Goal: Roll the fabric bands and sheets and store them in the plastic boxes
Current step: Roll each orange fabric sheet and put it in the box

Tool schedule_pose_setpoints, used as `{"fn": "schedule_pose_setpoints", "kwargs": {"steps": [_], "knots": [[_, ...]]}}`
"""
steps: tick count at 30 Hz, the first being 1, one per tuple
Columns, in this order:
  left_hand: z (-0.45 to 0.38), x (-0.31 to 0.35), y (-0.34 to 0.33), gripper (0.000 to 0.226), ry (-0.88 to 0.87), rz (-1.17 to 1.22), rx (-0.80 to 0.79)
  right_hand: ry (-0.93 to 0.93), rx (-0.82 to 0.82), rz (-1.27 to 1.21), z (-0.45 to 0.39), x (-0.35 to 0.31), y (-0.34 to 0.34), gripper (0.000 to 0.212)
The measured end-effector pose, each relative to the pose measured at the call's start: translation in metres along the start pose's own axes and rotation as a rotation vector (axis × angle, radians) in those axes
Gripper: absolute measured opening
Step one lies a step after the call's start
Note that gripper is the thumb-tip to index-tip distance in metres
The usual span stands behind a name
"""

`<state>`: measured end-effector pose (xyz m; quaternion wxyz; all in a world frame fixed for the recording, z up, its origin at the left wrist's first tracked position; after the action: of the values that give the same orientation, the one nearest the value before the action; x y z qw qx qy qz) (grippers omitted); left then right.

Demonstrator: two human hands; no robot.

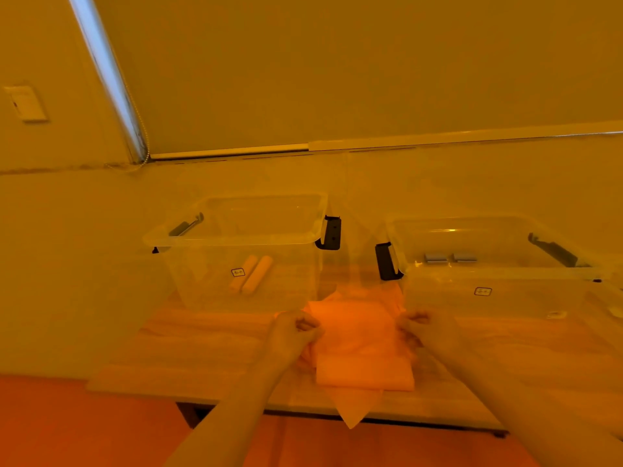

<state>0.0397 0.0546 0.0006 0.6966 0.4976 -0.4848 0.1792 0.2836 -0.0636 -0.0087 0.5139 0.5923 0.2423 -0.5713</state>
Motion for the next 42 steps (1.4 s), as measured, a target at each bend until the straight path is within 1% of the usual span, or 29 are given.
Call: {"fn": "schedule_pose_setpoints", "kwargs": {"steps": [1,4,7,10,12,17,20,22,25,30,34,37,39,42], "knots": [[-0.004,0.001,0.004,0.012,-0.011,0.010,0.030,0.002,0.022,0.037,-0.006,-0.002,0.002,0.010],[-0.017,0.000,0.015,0.020,-0.023,0.052,0.086,0.043,0.033,0.086,-0.021,-0.013,0.001,0.012],[-0.029,0.001,0.019,0.027,0.007,0.025,0.093,0.057,0.010,0.105,-0.034,-0.019,-0.005,0.017],[-0.041,-0.004,0.017,0.032,0.046,-0.048,0.087,0.024,-0.021,0.126,-0.046,-0.019,-0.013,0.026],[-0.046,-0.007,0.013,0.035,0.056,-0.086,0.090,-0.011,-0.041,0.128,-0.052,-0.015,-0.019,0.024],[-0.050,-0.017,0.009,0.037,0.099,-0.040,0.146,-0.050,-0.046,0.136,-0.058,-0.005,-0.025,0.027],[-0.050,-0.019,0.003,0.036,0.125,-0.018,0.145,-0.015,-0.053,0.158,-0.057,-0.007,-0.029,0.032],[-0.050,-0.018,0.000,0.034,0.104,-0.010,0.159,0.013,-0.036,0.165,-0.057,-0.010,-0.030,0.034],[-0.047,-0.013,-0.001,0.027,0.087,-0.010,0.178,0.043,-0.011,0.173,-0.055,-0.013,-0.029,0.030],[-0.042,0.002,0.005,0.025,0.036,-0.005,0.199,0.078,0.021,0.051,-0.051,-0.021,-0.022,0.022],[-0.036,0.030,0.019,0.027,-0.043,0.035,0.254,0.143,0.066,0.064,-0.043,-0.044,-0.009,0.018],[-0.031,0.059,0.027,0.024,-0.080,0.036,0.263,0.208,0.128,0.093,-0.036,-0.069,0.006,0.018],[-0.028,0.078,0.032,0.021,-0.103,0.029,0.259,0.225,0.153,0.027,-0.034,-0.081,0.017,0.016],[-0.025,0.102,0.039,0.020,-0.156,0.044,0.276,0.243,0.132,-0.134,-0.030,-0.097,0.027,0.017]]}}
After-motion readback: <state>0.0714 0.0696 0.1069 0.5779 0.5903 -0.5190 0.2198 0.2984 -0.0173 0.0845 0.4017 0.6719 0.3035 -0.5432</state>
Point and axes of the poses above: each hand's wrist, its own z-axis away from the middle knuckle, its own y-axis out of the back of the hand, x = y × z, the point moved 8 cm from there along -z, towards the middle knuckle, and after that the axes turned 10 degrees about -x, right-handed, at the moved point
